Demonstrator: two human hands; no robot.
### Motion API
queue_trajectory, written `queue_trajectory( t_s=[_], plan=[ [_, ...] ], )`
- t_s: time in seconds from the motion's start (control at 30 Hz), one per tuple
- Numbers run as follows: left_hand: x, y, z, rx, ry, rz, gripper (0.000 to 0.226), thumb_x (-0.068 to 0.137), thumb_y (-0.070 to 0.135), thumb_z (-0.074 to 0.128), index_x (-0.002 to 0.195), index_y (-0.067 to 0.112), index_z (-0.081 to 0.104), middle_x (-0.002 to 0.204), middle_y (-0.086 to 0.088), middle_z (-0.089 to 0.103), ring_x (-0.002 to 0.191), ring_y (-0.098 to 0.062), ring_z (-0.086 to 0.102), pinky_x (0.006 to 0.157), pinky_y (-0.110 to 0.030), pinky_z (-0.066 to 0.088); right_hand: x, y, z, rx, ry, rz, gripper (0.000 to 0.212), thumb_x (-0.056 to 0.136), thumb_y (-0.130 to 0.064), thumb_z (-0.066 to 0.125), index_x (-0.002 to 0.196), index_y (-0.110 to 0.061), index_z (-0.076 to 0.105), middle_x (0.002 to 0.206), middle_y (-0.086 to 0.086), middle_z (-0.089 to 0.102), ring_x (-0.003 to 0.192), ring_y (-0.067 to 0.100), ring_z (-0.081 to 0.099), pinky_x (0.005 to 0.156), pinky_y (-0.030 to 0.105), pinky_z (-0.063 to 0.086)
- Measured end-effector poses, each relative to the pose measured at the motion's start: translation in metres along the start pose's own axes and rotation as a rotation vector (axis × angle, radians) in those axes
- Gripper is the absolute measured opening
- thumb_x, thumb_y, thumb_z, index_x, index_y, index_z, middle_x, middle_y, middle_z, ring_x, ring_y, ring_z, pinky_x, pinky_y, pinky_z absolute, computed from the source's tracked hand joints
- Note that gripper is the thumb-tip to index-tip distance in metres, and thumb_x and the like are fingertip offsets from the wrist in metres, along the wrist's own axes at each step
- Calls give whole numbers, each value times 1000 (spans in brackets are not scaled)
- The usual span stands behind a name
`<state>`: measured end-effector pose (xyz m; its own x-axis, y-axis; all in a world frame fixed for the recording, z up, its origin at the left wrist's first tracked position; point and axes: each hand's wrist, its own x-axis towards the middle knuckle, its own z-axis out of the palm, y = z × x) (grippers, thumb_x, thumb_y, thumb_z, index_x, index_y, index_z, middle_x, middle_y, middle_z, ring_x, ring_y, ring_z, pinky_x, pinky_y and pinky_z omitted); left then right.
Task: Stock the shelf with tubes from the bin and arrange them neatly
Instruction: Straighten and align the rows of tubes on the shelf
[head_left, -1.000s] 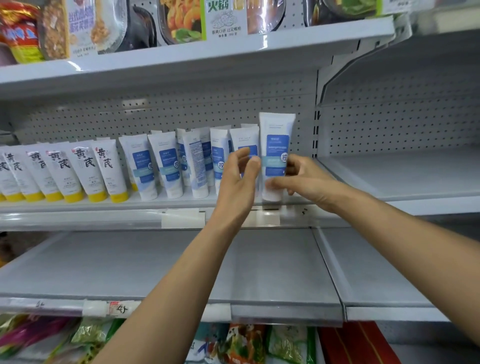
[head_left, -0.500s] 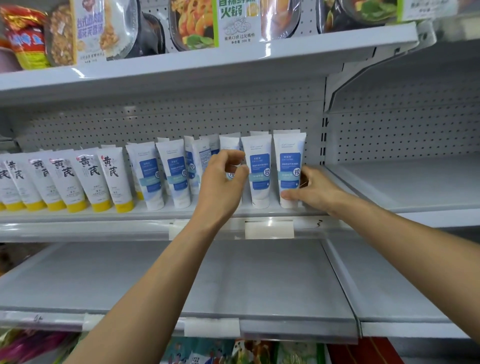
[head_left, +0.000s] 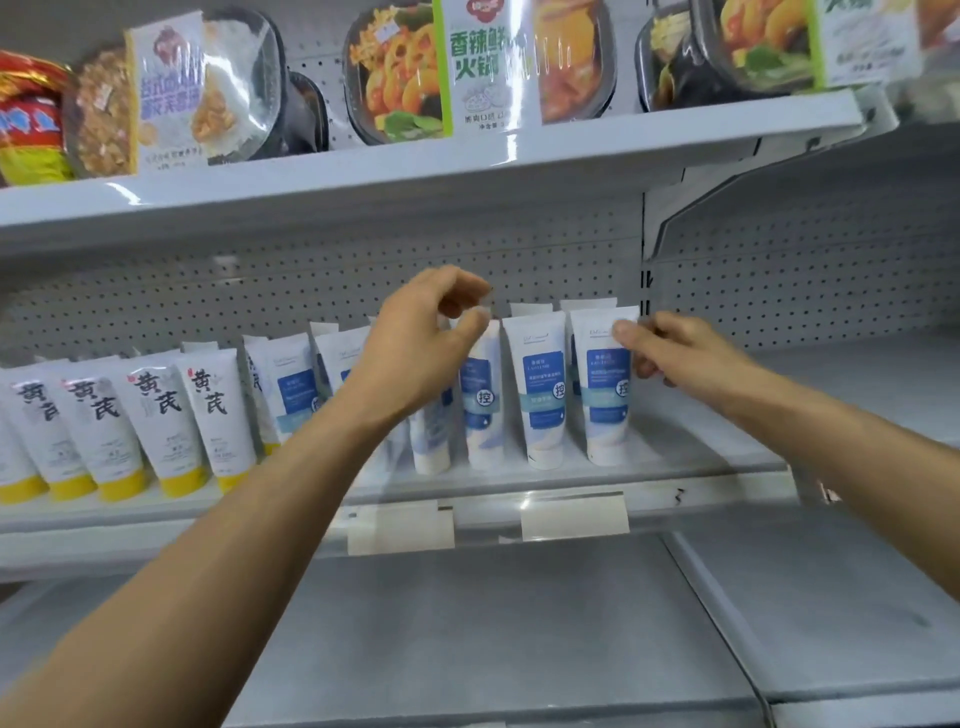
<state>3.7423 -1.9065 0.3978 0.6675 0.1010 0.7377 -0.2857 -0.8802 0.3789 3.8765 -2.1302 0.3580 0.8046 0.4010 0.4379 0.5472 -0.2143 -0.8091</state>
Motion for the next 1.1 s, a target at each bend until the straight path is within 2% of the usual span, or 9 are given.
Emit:
queue_trajectory(
  t_s=[0.1, 0.2, 0.37, 0.43, 0.57, 0.67, 0.83, 0.9, 1.1],
  plan=[
    [30, -5, -17, 36, -61, 51, 22, 95, 23, 58, 116, 24, 64, 105, 14, 63, 94, 4, 57, 74, -6, 39, 12, -17, -17, -36, 159, -19, 24, 94, -43, 51, 87, -23, 61, 85, -2, 65, 72, 9, 57, 61, 22, 40],
    [64, -6, -22, 99, -188, 88, 26, 93, 21, 61, 119, 23, 65, 108, 12, 66, 96, -1, 60, 79, -8, 40, 32, -27, -31, -162, 142, -52, 7, 91, -30, 61, 90, -23, 61, 87, -2, 64, 75, 9, 57, 63, 22, 42],
    [117, -7, -10, 238, -421, 122, 29, 90, 25, 65, 119, 26, 64, 120, 8, 64, 109, -10, 59, 95, -24, 45, 73, -36, -40, -333, -42, -62, 27, 85, -29, 69, 111, -20, 64, 101, -6, 65, 95, 11, 60, 78, 23, 47],
    [131, -8, 1, 295, -535, 136, 35, 88, 26, 68, 123, 26, 62, 124, 9, 62, 114, -8, 57, 94, -20, 41, 88, -36, -39, -411, -149, -46, 34, 82, -39, 70, 114, -26, 63, 106, -10, 64, 101, 8, 60, 88, 26, 48],
    [149, -16, 33, 356, -736, 112, 49, 81, 25, 76, 127, 25, 60, 128, 9, 62, 118, -7, 55, 96, -19, 36, 109, -36, -32, -534, -340, -44, 41, 75, -53, 71, 110, -31, 66, 103, -19, 66, 97, 2, 62, 78, 18, 47],
    [156, -24, 54, 352, -843, 94, 44, 78, 25, 80, 120, 24, 66, 121, 9, 66, 113, -7, 60, 101, -25, 43, 121, -30, -24, -579, -420, -40, 34, 73, -48, 75, 99, -26, 70, 96, -14, 72, 88, 3, 67, 76, 21, 55],
    [165, -37, 77, 321, -810, 102, 31, 76, 35, 80, 104, 23, 74, 101, 14, 70, 90, -1, 64, 87, -23, 54, 136, -19, -20, -606, -452, -84, 19, 75, -37, 78, 76, -20, 71, 74, -7, 72, 65, 4, 66, 52, 14, 49],
    [169, -41, 84, 337, -778, 99, 31, 77, 39, 78, 103, 22, 74, 105, 10, 71, 87, -1, 63, 83, -20, 53, 142, -16, -20, -564, -467, -90, 14, 75, -32, 79, 73, -22, 69, 71, -8, 71, 62, 3, 65, 54, 15, 49],
    [177, -48, 98, 389, -725, 82, 36, 79, 36, 77, 109, 16, 71, 110, 3, 70, 90, -12, 65, 87, -32, 56, 163, 4, -22, -479, -472, -77, 18, 77, -17, 79, 91, -9, 70, 89, 3, 71, 77, 16, 70, 66, 27, 59]
  ],
)
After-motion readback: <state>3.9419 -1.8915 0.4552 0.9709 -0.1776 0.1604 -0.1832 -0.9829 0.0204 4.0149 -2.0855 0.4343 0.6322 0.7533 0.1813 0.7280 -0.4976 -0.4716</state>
